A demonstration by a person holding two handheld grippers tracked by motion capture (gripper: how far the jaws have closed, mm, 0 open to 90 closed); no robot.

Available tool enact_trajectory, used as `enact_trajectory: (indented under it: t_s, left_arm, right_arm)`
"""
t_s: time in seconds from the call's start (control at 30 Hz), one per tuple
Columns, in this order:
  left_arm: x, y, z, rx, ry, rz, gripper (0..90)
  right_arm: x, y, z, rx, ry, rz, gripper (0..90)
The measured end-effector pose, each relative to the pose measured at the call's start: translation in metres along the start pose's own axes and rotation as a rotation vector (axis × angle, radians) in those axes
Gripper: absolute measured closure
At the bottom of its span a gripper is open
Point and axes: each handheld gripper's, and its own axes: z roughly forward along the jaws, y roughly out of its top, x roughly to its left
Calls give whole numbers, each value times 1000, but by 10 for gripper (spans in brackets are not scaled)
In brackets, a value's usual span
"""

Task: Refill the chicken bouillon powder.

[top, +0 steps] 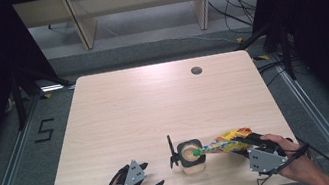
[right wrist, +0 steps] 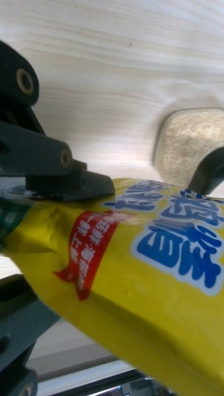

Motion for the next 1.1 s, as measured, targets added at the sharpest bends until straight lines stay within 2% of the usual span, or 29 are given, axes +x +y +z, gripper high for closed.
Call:
enact_trajectory:
  t_s: [0.03,0.1,0.13,0.17,0.2,0.3,0.33,0.4,0.43,0.5,0.57,0.6,0.63,0.7,0.73,0.9,0.93,0.97,1.1]
  left_arm:
    - [0,0,0,0,3,-5,216]
    - [2,0,-1,13,9,23,216]
    - [1,0,-1,4,0,11,216]
    - [-1,-1,-1,1,3,-21,216]
    - [0,-1,-1,1,4,-15,216]
    - [0,-1,-1,3,0,-25,216]
    - [1,-1,-1,8,18,-15,216]
    - [1,-1,-1,11,14,-5,216]
    - [0,-1,-1,9,14,-13,216]
    - [0,-1,-1,1,3,-20,216]
    - [1,0,-1,-4,8,-4,216]
    - [0,-1,-1,-3,7,-30,216]
    - [0,-1,-1,-2,7,-28,216]
    - [0,-1,-1,-3,7,-27,216]
    - [1,-1,-1,3,12,-12,216]
    - [0,-1,-1,0,4,-20,216]
    - [1,-1,-1,4,9,-16,216]
    - [1,-1,-1,6,19,-7,216]
    - [0,-1,-1,5,15,-20,216]
  right_arm:
    - [0,-1,1,-9,5,17,690]
    - [0,-5,2,-40,11,54,695]
    - [-1,-8,2,-51,9,73,697]
    - [0,-10,0,-54,18,112,698]
    - [0,-13,-1,-75,4,142,698]
    - [-1,-23,-4,-97,5,211,700]
    - [-1,-25,-5,-106,-1,233,700]
    - [-1,-30,-7,-112,-10,272,699]
    - [-2,-32,-8,-114,-1,296,698]
    - [-2,-36,-9,-121,-23,339,696]
    - [-1,-39,-11,-118,-22,376,693]
    - [-2,-40,-12,-120,-33,373,692]
    - [0,-41,-13,-113,-31,418,690]
    - [2,-44,-15,-104,-45,437,678]
    - [3,-45,-16,-97,-53,450,671]
    - [8,-55,-21,-94,-84,521,648]
    - [9,-56,-23,-94,-78,538,648]
    - [8,-56,-22,-100,-91,526,645]
    - [8,-56,-22,-87,-99,555,608]
